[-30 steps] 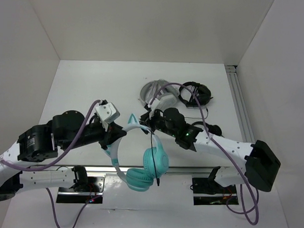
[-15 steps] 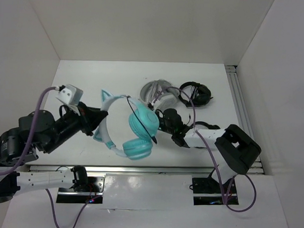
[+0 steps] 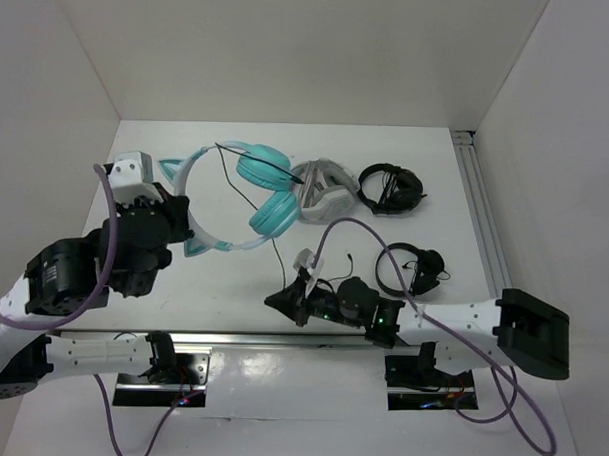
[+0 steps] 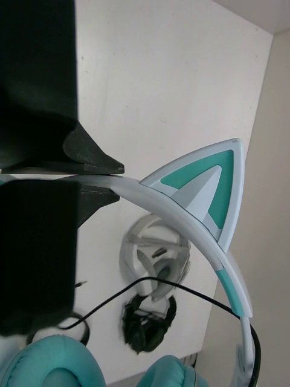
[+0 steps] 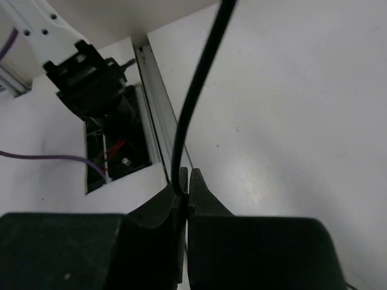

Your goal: Wrap the headphones

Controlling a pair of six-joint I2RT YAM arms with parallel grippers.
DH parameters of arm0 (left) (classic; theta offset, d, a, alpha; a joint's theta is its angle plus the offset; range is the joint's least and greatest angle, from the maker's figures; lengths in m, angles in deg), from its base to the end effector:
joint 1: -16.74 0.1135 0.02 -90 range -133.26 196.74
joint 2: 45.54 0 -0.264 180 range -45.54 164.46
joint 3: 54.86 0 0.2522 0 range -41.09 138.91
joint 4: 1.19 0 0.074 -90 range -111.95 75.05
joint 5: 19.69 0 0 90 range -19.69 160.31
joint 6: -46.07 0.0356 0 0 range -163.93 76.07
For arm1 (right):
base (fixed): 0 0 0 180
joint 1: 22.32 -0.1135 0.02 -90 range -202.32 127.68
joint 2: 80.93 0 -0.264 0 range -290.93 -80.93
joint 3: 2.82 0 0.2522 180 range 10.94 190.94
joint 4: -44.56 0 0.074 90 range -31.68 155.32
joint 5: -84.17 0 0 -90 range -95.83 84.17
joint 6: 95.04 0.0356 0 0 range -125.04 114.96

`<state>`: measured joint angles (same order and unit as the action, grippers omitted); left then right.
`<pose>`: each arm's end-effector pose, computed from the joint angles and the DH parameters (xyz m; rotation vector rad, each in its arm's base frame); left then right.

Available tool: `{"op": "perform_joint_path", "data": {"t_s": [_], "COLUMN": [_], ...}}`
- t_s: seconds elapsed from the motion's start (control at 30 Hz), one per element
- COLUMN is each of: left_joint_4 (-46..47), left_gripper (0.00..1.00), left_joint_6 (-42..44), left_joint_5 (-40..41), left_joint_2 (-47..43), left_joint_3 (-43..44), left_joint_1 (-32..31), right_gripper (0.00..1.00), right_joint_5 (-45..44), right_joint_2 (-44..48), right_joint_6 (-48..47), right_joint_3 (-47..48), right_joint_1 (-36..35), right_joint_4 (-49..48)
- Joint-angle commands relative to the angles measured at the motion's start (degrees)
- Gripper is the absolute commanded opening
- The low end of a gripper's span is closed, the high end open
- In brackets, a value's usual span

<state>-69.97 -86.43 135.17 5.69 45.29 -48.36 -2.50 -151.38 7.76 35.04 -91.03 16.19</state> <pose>0.0731 -0.0810 0.4792 -0.3803 1.6824 -0.3013 0.0901 0.2368 0.2184 -0.8720 1.5411 1.1124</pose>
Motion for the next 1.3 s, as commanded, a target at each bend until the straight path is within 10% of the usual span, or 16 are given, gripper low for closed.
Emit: {"op": "perform_joint_path", "data": {"t_s": [0.0,0.4,0.97,1.27], "left_joint_4": [1.1,3.7,-2.0,9.1], "left_gripper": [0.0,0.0,0.0,0.0], "left_joint_6": [-7.3,-6.1,4.2,17.6], "left_joint_5": [7.7,-3.7,-14.4,-36.1], "left_joint_2": [-0.4,7.7,16.6,11.8], "left_joint_3": [-0.5,-5.6,-16.9,-24.9], "left_joint_1": [2.8,23.4,22.2,19.1], "right_gripper": [0.0,0.0,0.02,0.01], "right_joint_5": [-15.3,-40.3,-38.5,-40.9], "right_joint_2": [5.6,1.4,1.8,5.5], "right_joint_6": [-1.8,-4.1,-18.1,-24.0], "right_joint_3": [1.3,14.6,37.9,40.9], "right_joint_1": [-9.4,-35.2,-27.1,-11.0], "right_joint_4": [6.5,25.9,46.2,60.2]}}
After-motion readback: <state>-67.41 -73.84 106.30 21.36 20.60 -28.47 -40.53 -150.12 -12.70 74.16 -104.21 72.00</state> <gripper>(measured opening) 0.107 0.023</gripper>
